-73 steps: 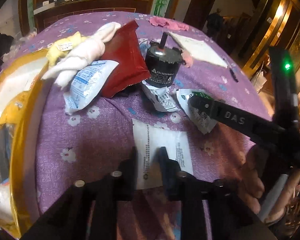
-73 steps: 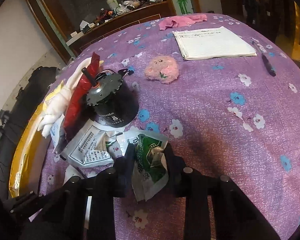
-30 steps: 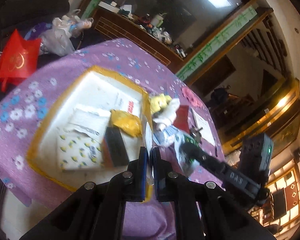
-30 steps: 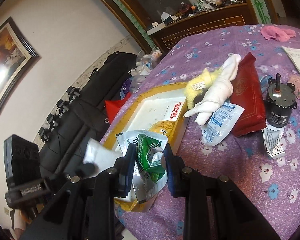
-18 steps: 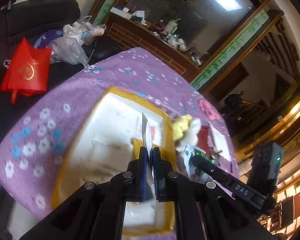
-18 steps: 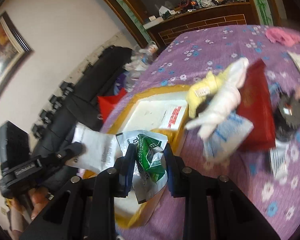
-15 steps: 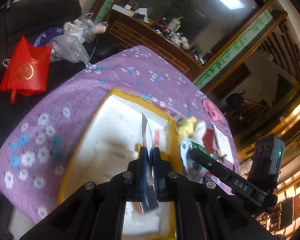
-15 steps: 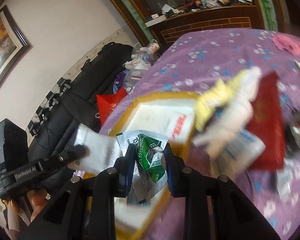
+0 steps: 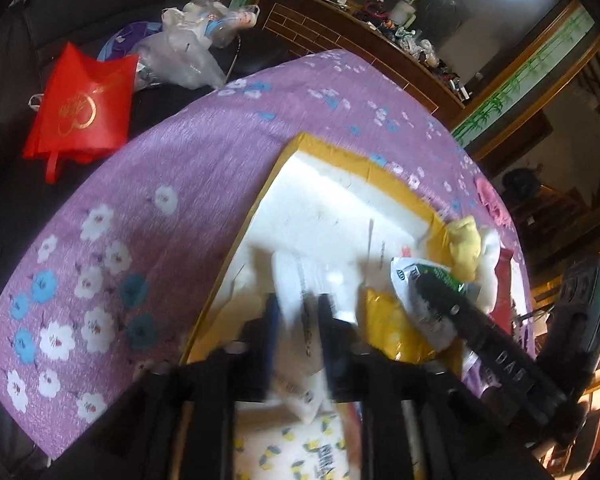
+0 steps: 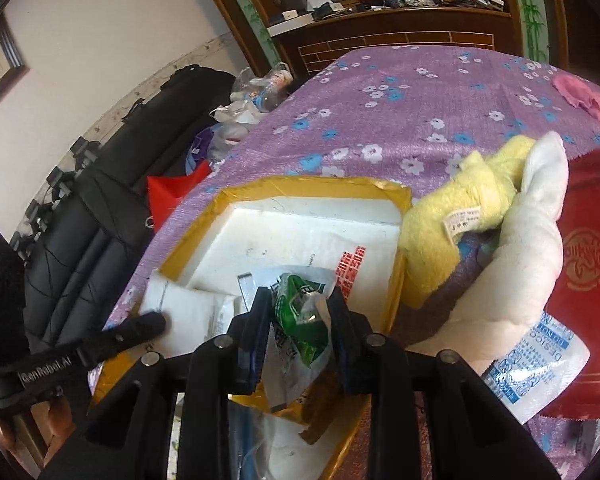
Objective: Organize soft objects
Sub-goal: 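Carry the white packet and green snack bag into the tray and release both, then grasp the yellow-and-white plush toy with the left tool while the right grasps the red packet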
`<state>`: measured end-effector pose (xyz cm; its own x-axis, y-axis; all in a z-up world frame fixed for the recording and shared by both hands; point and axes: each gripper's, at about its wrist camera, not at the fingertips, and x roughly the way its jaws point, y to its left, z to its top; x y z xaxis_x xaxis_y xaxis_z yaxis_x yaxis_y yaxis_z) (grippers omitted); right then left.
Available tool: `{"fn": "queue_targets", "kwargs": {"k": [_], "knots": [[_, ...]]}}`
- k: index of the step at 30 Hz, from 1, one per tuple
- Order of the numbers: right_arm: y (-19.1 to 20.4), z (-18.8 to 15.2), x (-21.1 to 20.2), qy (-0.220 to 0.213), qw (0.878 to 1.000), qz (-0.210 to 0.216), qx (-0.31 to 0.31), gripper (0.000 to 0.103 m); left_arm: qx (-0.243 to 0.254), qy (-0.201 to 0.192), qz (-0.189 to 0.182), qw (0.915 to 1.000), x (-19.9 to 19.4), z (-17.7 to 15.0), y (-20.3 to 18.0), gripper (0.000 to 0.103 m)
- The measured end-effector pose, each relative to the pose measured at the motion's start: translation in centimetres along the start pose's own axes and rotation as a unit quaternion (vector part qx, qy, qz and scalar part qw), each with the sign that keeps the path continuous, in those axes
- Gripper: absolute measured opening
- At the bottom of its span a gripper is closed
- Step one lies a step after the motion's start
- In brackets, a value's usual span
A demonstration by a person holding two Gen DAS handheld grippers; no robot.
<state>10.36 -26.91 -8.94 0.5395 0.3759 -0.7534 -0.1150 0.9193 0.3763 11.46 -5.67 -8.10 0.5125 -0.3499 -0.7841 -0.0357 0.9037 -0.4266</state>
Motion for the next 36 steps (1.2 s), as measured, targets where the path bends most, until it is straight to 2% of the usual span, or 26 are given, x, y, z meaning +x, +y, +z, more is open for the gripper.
{"fn": "queue_targets", "kwargs": {"k": [1, 2, 3, 4, 5, 7, 10, 13, 17, 20, 23, 29, 33, 36], "knots": [[-0.1, 0.0, -0.1, -0.001, 1.000, 0.005, 0.002, 0.032, 0.000, -0.006, 0.002, 1.0000, -0.3, -0.3, 0.0, 0.054], [-0.1, 0.1, -0.2, -0.003, 1.000, 0.013, 0.005, 0.041, -0.004, -0.011, -0.005, 0.9999, -0.8, -0.7, 0.1, 0.060], [-0.1, 0.1, -0.5, -0.006, 1.000, 0.019, 0.006, 0.045, -0.007, -0.012, -0.022, 0.9997, -1.1, -1.0, 0.2, 0.066], [0.1, 0.2, -0.7, -0.010, 1.000, 0.026, 0.005, 0.053, -0.008, -0.013, -0.030, 0.9994, -1.6, -1.5, 0.1, 0.069], [0.3, 0.1, -1.1, -0.015, 0.999, 0.030, 0.002, 0.058, -0.006, -0.018, -0.029, 0.9994, -2.1, -1.8, 0.1, 0.069], [0.6, 0.1, -1.6, -0.023, 0.999, 0.030, -0.005, 0.059, -0.002, -0.030, -0.023, 0.9993, -3.1, -2.6, -0.1, 0.071], [0.7, 0.1, -3.1, -0.030, 0.999, 0.043, -0.007, 0.059, 0.007, -0.026, -0.023, 0.9994, -4.2, -3.7, -0.9, 0.071], [0.4, -0.4, -5.7, -0.053, 0.997, 0.051, 0.000, 0.067, 0.034, -0.034, -0.020, 0.9986, -5.5, -4.8, -2.6, 0.071], [-1.3, -2.1, -8.7, -0.073, 0.996, 0.045, 0.031, 0.071, 0.060, -0.054, -0.020, 0.9966, -7.0, -6.1, -5.0, 0.074], [-3.5, -3.7, -10.7, -0.074, 0.994, 0.060, 0.058, 0.072, 0.071, -0.053, -0.035, 0.9955, -7.5, -6.8, -6.7, 0.076], [-5.2, -4.9, -12.3, -0.078, 0.992, 0.068, 0.078, 0.072, 0.106, -0.057, -0.039, 0.9920, -7.4, -7.8, -9.1, 0.077], [-9.5, -6.8, -14.9, -0.076, 0.989, 0.065, 0.106, 0.072, 0.127, -0.016, -0.073, 0.9891, -5.3, -9.2, -13.4, 0.077], [-12.3, -8.2, -16.2, -0.088, 0.986, 0.046, 0.133, 0.072, 0.138, -0.010, -0.090, 0.9863, -4.9, -9.8, -15.3, 0.077], [-14.5, -9.3, -16.3, -0.084, 0.983, 0.038, 0.160, 0.072, 0.139, -0.001, -0.089, 0.9863, -4.3, -10.1, -16.0, 0.077]]}}
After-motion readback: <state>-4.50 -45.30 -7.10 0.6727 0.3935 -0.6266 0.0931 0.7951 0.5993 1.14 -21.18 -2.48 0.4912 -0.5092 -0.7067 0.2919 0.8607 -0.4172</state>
